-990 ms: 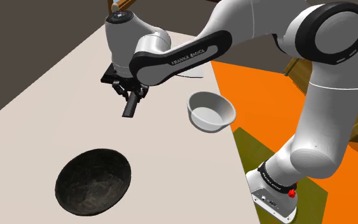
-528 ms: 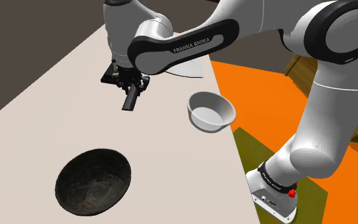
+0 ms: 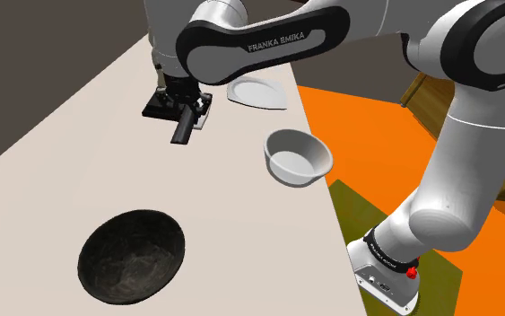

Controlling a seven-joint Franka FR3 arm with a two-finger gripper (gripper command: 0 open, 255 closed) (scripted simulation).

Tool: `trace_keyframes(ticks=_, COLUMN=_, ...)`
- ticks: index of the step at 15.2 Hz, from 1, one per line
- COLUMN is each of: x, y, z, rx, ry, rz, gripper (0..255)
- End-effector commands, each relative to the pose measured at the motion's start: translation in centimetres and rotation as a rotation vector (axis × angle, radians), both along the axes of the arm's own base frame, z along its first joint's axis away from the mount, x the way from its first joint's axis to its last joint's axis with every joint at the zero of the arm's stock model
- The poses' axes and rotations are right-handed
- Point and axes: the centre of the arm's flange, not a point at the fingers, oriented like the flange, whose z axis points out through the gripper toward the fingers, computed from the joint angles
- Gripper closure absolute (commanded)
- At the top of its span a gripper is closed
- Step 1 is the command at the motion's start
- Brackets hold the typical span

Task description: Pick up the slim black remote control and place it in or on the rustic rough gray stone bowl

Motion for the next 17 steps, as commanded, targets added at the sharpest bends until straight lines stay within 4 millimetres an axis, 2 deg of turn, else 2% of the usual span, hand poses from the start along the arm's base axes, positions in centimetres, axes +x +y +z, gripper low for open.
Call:
trace_keyframes(ticks=1, x=0.1, y=0.0, z=1.0, rx=0.000, ry=0.000, rz=0.000, gripper=255)
trace_keyframes(ticks=9, x=0.1, y=0.0, z=5.1, rx=0.000, ry=0.000, rz=0.000, gripper=255)
trace_keyframes(ticks=17, x=-7.2, y=7.6, z=4.7, rx=0.000, ry=0.000, rz=0.000, gripper=255)
